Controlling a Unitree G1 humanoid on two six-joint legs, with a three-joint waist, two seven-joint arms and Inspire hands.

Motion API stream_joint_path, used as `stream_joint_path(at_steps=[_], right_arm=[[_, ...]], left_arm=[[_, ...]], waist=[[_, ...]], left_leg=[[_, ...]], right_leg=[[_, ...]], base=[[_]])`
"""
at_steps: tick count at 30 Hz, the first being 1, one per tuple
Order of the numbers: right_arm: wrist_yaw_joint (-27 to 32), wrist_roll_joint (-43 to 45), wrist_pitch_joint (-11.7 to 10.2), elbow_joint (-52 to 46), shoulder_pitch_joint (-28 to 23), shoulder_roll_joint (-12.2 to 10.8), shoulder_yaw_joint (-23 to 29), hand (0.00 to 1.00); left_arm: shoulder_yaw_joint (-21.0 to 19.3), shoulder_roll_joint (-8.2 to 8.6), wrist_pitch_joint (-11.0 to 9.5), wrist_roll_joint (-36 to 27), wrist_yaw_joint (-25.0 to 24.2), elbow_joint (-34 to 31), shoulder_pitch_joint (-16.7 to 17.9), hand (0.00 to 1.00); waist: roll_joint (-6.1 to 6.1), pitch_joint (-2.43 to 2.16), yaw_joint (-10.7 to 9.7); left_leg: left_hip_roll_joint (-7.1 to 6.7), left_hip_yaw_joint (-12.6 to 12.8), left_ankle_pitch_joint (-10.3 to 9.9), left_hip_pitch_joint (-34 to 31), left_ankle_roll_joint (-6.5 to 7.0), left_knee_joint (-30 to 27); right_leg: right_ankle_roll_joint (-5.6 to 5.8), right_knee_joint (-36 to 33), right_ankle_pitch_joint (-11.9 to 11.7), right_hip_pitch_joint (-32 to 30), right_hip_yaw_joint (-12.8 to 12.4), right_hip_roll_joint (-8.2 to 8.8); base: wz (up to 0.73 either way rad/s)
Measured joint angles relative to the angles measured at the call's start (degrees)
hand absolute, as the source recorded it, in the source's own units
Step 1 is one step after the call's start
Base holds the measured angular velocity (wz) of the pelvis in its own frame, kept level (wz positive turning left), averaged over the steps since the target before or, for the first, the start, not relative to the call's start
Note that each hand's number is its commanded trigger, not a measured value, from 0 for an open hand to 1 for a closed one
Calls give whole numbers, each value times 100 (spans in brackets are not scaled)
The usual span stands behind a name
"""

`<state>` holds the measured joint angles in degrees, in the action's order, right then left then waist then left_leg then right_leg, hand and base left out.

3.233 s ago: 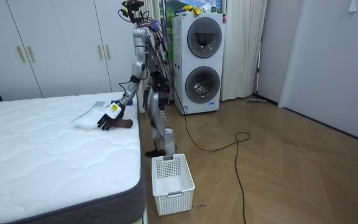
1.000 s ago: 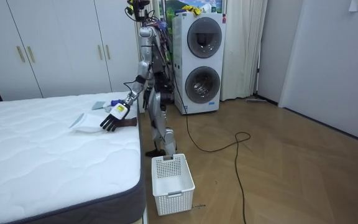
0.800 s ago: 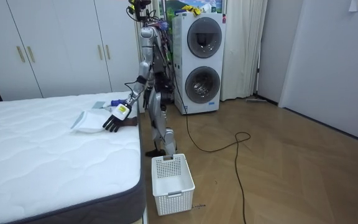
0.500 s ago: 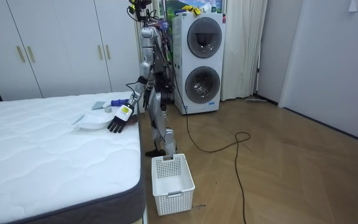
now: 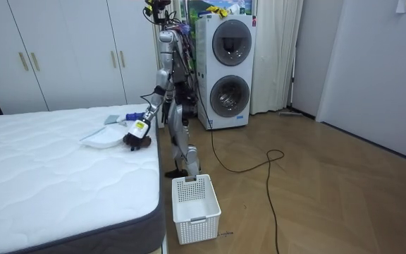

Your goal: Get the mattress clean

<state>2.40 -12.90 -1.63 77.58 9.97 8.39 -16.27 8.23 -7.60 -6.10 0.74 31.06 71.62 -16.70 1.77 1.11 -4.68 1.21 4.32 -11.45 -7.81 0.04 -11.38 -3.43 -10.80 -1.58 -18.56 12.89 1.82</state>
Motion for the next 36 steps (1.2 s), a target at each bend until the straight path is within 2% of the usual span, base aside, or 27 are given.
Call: stream_joint_path(at_steps=[2,4,6,11,21,25,27,30,33,35,36], right_arm=[[-2,-1,4,2,-6,0,-2,0],[0,-4,7,10,-16,1,-2,0],[4,-5,34,12,-21,0,5,0],[2,0,42,25,-21,5,13,0],[-5,-65,34,1,-53,13,1,0],[-2,-304,8,9,-16,22,-21,0],[6,-373,-79,14,-30,50,2,0],[5,-596,-189,22,-37,98,52,0],[-10,-1020,-257,16,-52,119,322,0],[-11,-1308,-258,-2,-45,229,578,0],[-9,-1383,-261,-13,-23,273,649,0]], left_arm=[[0,-23,118,-3,0,54,-21,100],[4,-13,141,-2,-9,54,-33,100],[10,56,244,-1,-50,88,-24,100],[0,225,300,-5,-171,181,27,100],[107,218,316,27,-259,203,23,100],[305,126,293,163,-297,149,21,100],[344,65,276,462,-311,87,-13,100],[388,-34,216,684,-401,-84,-20,100],[387,-264,155,1152,-434,-388,-45,100],[381,-455,116,1541,-436,-420,-168,100],[383,-491,109,1591,-435,-428,-181,100]], waist=[[0,1,-16],[-3,3,-33],[-6,9,-47],[-36,31,-55],[-38,32,-52],[-42,31,-66],[-96,60,-159],[-139,87,-168],[-157,91,-171],[-197,109,-169],[-223,117,-170]], left_leg=[[-6,1,2,7,4,-7],[-9,2,5,7,7,-14],[-9,9,4,5,7,-13],[1,20,5,2,7,-2],[6,24,5,-58,7,-31],[6,19,2,-115,4,-59],[2,18,-8,-280,9,-197],[-13,26,-8,-402,10,-274],[-26,30,-18,-636,15,-443],[-35,29,-45,-759,11,-543],[-34,29,-57,-775,8,-548]], right_leg=[[14,1,13,0,0,6],[22,10,19,0,-3,7],[31,15,26,0,-4,7],[27,19,41,-5,-2,2],[6,10,37,-57,-3,-4],[6,2,37,-95,21,4],[0,-29,22,-173,102,52],[-3,-140,38,-290,134,99],[-23,-277,71,-499,121,133],[-37,-401,107,-622,123,163],[-36,-403,108,-629,123,161]], base=[[0],[0],[0],[0],[0],[2],[19],[11],[6],[2],[0]])
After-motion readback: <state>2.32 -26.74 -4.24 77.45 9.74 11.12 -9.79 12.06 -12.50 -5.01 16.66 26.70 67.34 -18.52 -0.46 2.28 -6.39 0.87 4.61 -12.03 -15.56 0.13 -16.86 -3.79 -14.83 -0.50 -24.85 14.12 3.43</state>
